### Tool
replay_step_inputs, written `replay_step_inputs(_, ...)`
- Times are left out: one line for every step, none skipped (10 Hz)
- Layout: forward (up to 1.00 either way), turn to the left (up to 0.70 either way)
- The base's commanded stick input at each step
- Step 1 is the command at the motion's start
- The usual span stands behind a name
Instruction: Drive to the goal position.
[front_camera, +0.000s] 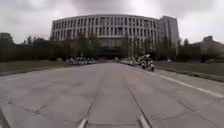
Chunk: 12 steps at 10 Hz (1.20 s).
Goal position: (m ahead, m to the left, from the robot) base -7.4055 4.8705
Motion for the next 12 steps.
replay_step_inputs(1.00, -0.09)
replay_step_inputs(1.00, -0.02)
replay_step_inputs(1.00, -0.02)
replay_step_inputs(1.00, -0.08)
replay_step_inputs(1.00, -0.04)
replay_step_inputs(1.00, -0.17)
replay_step_inputs(1.00, -0.30)
replay_step_inputs(1.00, -0.02)
replay_step_inputs(1.00, -0.02)
replay_step_inputs(1.00, -0.02)
replay_step_inputs(1.00, -0.02)
replay_step_inputs(1.00, -0.02)
